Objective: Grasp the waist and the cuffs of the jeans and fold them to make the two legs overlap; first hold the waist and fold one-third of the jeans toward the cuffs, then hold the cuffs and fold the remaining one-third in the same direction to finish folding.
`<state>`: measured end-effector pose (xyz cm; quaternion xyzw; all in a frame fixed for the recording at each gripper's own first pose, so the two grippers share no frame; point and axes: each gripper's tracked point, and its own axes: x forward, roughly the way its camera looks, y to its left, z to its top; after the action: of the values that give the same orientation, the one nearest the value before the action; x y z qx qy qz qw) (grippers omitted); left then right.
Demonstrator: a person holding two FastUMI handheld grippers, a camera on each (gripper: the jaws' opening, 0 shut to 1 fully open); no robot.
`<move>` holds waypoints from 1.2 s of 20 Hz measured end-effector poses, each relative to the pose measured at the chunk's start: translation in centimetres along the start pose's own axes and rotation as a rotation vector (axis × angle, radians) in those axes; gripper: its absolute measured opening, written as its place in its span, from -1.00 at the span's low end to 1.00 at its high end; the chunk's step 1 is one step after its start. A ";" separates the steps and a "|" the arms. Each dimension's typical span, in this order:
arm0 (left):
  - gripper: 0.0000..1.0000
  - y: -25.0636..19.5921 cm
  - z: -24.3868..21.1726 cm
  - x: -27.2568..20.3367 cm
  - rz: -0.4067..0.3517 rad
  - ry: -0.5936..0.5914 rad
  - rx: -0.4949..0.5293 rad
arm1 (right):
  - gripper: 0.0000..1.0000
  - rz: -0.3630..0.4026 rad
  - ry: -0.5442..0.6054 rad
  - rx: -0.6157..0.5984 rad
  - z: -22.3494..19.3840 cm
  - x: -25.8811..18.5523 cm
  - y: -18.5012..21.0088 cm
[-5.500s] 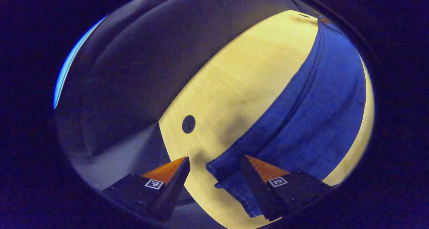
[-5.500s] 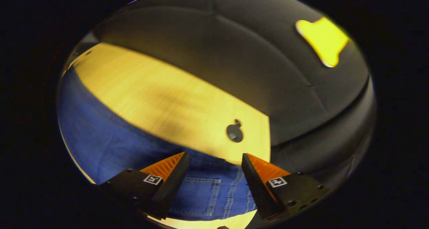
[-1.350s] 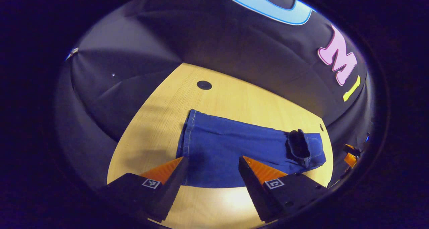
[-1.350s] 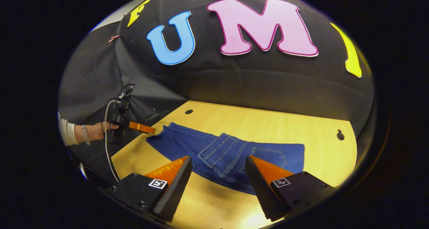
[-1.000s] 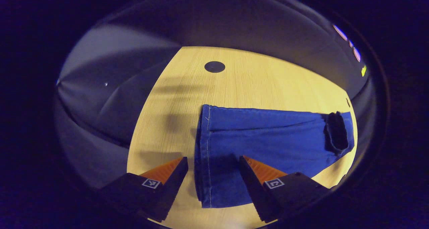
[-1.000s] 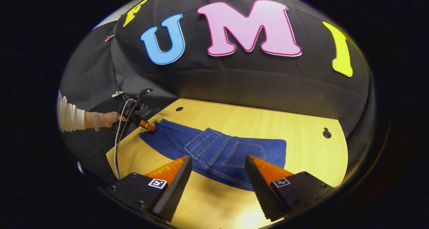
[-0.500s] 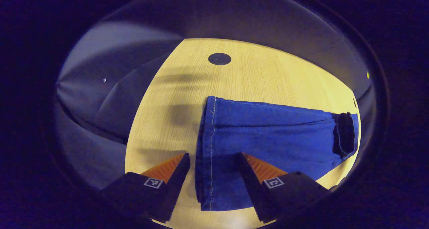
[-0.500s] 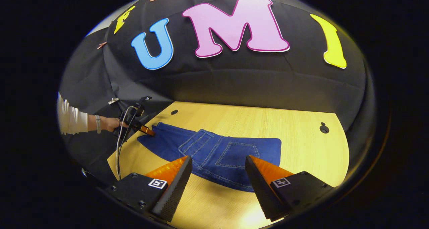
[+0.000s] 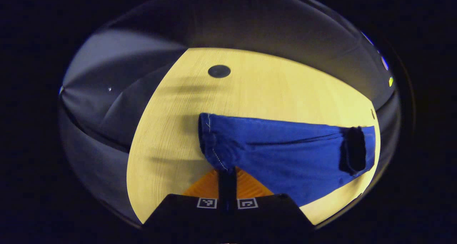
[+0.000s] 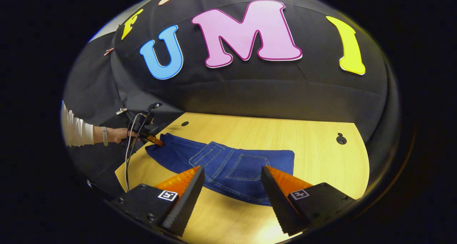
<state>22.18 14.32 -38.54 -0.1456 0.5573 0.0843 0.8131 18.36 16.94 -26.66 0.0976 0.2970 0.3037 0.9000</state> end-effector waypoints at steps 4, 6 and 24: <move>-0.88 -5.4 4.6 -8.3 -0.115 -0.097 0.060 | 0.94 -0.002 -0.037 -0.004 1.5 -1.7 -0.9; -0.87 -10.3 6.7 -12.3 -0.209 -0.139 0.035 | 0.94 -0.010 -0.070 0.010 2.5 -2.7 -1.4; -0.87 -49.7 -2.4 -2.2 -0.306 0.054 0.386 | 0.94 -0.226 -0.172 0.012 1.6 -14.2 -11.7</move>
<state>34.17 -33.33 -30.21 -0.0725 0.5562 -0.1515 0.8139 15.95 -0.90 -22.81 0.0947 0.2299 0.1890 0.9500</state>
